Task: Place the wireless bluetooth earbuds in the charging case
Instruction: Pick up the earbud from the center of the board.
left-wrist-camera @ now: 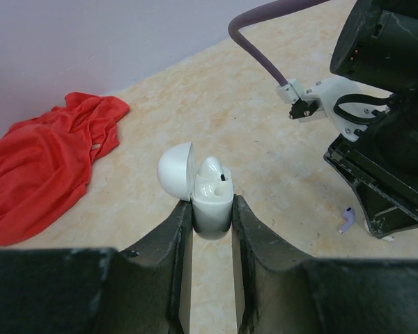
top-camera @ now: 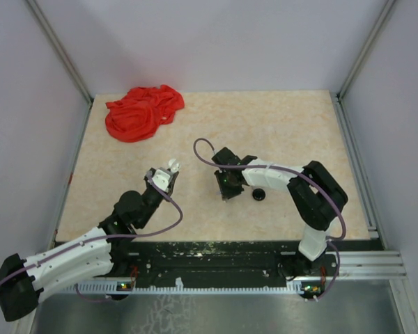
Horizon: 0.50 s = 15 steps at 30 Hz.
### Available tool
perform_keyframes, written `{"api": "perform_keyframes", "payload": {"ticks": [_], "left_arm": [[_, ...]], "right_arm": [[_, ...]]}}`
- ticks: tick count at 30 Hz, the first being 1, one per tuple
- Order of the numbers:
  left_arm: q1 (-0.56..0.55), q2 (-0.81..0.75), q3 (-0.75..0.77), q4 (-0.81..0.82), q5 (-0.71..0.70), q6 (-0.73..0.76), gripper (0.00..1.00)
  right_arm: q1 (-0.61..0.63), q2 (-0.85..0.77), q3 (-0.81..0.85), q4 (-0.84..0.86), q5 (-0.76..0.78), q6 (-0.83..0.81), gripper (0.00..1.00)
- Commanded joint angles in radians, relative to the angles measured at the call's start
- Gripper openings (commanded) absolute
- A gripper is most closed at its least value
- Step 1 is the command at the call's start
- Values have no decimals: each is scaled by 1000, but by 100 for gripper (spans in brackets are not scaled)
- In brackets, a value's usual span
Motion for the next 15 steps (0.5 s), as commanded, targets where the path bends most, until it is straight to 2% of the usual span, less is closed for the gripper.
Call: {"api": "perform_keyframes", "payload": {"ticks": [1, 8, 15], "left_arm": [[-1, -1, 31, 3, 13, -13, 0], [-1, 4, 31, 5, 17, -17, 0], [0, 7, 28, 10, 20, -22, 0]], "right_arm": [[19, 68, 47, -10, 86, -8, 26], [60, 128, 99, -77, 157, -20, 29], [69, 125, 99, -101, 165, -23, 20]]}}
